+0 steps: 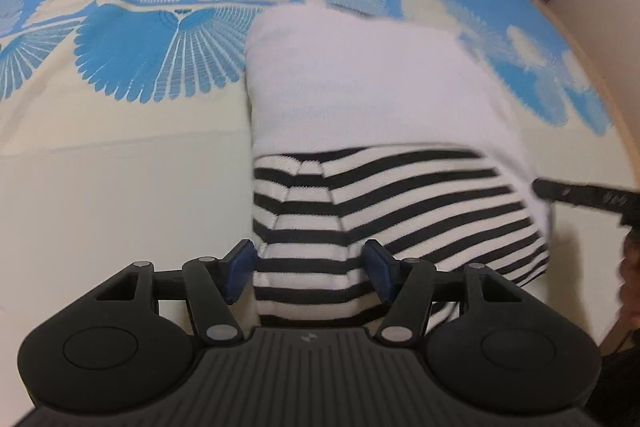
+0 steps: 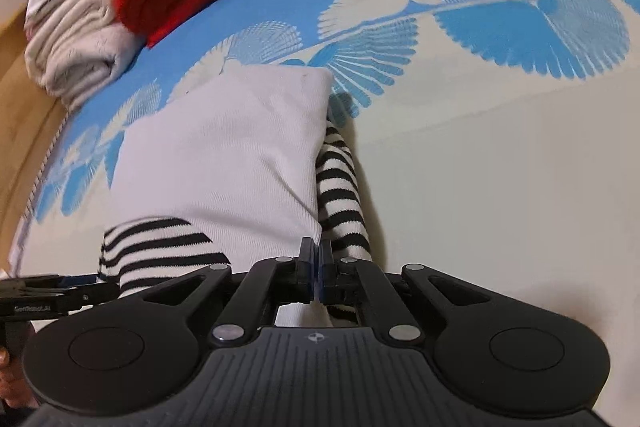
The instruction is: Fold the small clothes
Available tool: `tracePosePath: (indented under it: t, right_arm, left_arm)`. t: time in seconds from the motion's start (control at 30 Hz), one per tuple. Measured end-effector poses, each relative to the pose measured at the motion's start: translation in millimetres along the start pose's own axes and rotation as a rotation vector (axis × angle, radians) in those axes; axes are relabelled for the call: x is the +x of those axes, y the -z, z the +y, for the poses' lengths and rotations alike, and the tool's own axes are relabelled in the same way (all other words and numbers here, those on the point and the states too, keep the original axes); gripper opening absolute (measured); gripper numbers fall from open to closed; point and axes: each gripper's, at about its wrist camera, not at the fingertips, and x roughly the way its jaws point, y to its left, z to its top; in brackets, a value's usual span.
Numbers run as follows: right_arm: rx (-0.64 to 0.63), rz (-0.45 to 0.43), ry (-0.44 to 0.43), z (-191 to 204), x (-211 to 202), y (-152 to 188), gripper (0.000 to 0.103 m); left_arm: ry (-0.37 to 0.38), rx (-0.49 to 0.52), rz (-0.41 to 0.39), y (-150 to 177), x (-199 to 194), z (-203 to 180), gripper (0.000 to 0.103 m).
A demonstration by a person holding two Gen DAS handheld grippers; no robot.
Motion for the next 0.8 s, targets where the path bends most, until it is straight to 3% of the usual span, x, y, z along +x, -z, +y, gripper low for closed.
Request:
tracePosePath:
  t: [0.1,0.2,0.27,0.33,0.43,0.47,0.6,0.7,0.8]
  right_arm:
    - [0.010,-0.024,-0.030,1,-7,-3,0.006]
    - [-0.044,-0.014,-0.084,8,-12,-3,0.007]
    - [-0.098,0.018,-0.073,15,-8,2,0.019]
    - [-0.146,0.085,-0.037,18,3,9,0.026]
    - [-0.248,0.229,0.182,15,28,27,0.032]
    - [-0.239,0.218,0.190,13,26,26,0.036]
    - [-0.195,0.085,0.280,13,-11,19,0.037]
    - [-0.226,-0.102,0.315,26,-62,20,0.040]
    - [-0.231,-0.315,0.274,47,-122,38,0.062]
  left_arm:
    - [0.015,0.036,-0.027,3,-9,-4,0.065]
    - [-0.078,0.103,0.064,15,9,-8,0.068]
    - [-0.085,0.102,0.072,19,10,-7,0.069]
    - [-0.092,0.098,0.051,19,1,-7,0.069]
    - [-0.168,0.088,0.014,22,-20,-11,0.070]
    - [-0.178,0.091,-0.007,23,-28,-14,0.071]
    - [-0.191,0.099,-0.156,39,-82,-29,0.088]
    - [-0.202,0.124,-0.256,64,-120,-45,0.089]
    - [-0.231,0.120,-0.366,94,-149,-65,0.092]
